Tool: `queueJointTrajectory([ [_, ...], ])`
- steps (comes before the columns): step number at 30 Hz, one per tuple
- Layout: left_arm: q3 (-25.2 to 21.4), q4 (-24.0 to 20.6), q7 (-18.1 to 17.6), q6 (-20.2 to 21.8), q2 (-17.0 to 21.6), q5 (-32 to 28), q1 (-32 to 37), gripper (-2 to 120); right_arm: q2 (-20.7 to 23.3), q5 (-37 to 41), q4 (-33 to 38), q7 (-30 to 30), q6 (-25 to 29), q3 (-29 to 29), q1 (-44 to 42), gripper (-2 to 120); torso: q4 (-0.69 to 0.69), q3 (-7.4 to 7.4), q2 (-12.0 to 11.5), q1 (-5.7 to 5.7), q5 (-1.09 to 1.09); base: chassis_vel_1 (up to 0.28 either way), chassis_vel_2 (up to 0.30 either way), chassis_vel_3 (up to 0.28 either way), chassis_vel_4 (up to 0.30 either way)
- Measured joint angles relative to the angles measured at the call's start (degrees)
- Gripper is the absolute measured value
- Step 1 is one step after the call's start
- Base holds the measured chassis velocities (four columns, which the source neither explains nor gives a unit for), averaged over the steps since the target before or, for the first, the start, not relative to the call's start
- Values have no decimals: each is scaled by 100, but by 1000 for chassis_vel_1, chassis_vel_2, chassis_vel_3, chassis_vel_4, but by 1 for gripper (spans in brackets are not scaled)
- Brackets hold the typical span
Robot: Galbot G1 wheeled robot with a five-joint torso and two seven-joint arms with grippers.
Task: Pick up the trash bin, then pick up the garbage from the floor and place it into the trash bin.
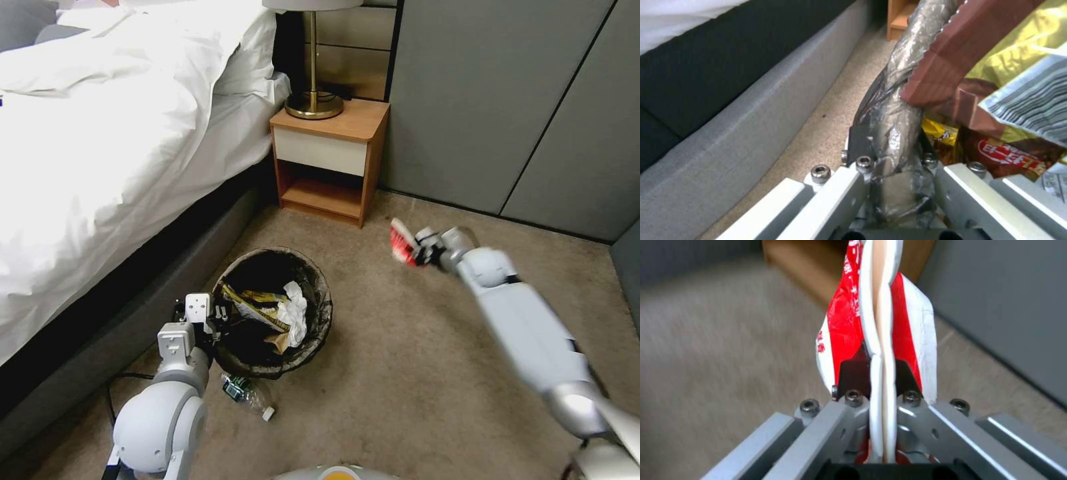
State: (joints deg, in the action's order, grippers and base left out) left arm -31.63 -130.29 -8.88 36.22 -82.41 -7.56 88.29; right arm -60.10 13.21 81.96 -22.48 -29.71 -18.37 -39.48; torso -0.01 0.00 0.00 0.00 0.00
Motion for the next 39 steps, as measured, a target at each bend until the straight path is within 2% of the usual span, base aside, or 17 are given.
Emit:
queueJointTrajectory([
  [1, 0, 0, 0, 0, 0, 0, 0, 0, 0, 0, 0, 0, 0, 0, 0, 0, 0, 0, 0, 0, 0, 0, 0, 0, 0],
  [4, 21, -37, -8, 61, -8, 13, 0, 0, 217, 832, 1250, 285, -245, -472, -544, 0, 0, 0, 0, 0, 2, 0, 0, 0, 0],
  [5, 21, -37, -8, 61, -8, 13, 0, 0, 217, 832, 1250, 285, -245, -472, -544, 0, 0, 0, 0, 0, 2, 0, 0, 0, 0],
  [7, 42, -71, -8, 94, -16, 28, -11, 0, 312, 1655, 2213, 625, -494, -714, -917, 0, -1, 0, 0, 0, 1, 0, 0, 0, 0],
  [9, 50, -80, -8, 106, -18, 35, -18, 0, 332, 1903, 2458, 742, -570, -753, -985, 0, -1, 0, 0, 0, 1, 0, 0, 0, 0],
  [10, 60, -87, -8, 124, -20, 49, -27, 0, 354, 2330, 2848, 949, -672, -782, -1051, 0, 0, 0, 0, 0, 1, 0, 0, 0, 0],
  [12, 73, -105, -4, 141, -20, 62, -40, 0, 367, 3365, 3592, 1448, -887, -736, -1024, 0, 1, 0, 0, -1, -1, 0, 0, 0, 0],
  [13, 73, -105, -4, 141, -20, 62, -40, 0, 367, 3365, 3592, 1448, -887, -736, -1024, 0, 1, 0, 0, -1, -1, 0, 0, 0, 0],
  [16, 93, -155, 49, 162, -19, 74, -45, 0, 392, 4529, 4310, 2044, -1152, -470, -633, 0, 3, 0, 0, -1, -2, 0, 0, 0, 0],
  [19, 81, -158, 81, 161, -20, 78, -65, 0, 429, 4872, 4550, 2143, -1243, -167, -240, 0, 1, 0, 0, -1, -1, 0, 0, 0, 0],
  [24, 60, -158, 106, 156, -24, 81, -92, 0, 496, 4945, 4671, 2120, -1277, 404, 137, 0, 3, 0, 0, -1, -1, 0, 0, 0, 0],
  [26, 52, -148, 133, 142, -40, 84, -96, 0, 541, 4826, 4684, 2083, -1278, 966, 323, 0, 2, 0, 0, 0, -1, 0, 0, 0, 0],
  [28, 52, -142, 136, 139, -44, 85, -98, 0, 547, 4796, 4680, 2073, -1278, 1064, 342, 0, 2, 0, 0, 0, -1, 0, 0, 0, 0],
  [30, 52, -107, 146, 122, -64, 100, -108, 0, 561, 4623, 4616, 2051, -1278, 1575, 424, 0, 2, 0, 0, -1, -1, 0, 0, 0, 0],
  [34, 52, -91, 152, 113, -79, 112, -112, 0, 549, 4509, 4539, 2032, -1277, 1911, 451, 0, 2, 1, 0, 0, 0, 0, 0, 0, 0],
  [37, 45, -54, 153, 102, -85, 116, -127, 0, 449, 4229, 4305, 2016, -1266, 2531, 477, 0, 1, 0, 0, 0, -1, 0, 0, 0, 0],
  [39, 37, -32, 153, 96, -79, 114, -140, 0, 408, 4091, 4206, 1984, -1263, 2661, 447, 0, 1, 0, 0, 0, 0, 0, 0, 0, 0],
])
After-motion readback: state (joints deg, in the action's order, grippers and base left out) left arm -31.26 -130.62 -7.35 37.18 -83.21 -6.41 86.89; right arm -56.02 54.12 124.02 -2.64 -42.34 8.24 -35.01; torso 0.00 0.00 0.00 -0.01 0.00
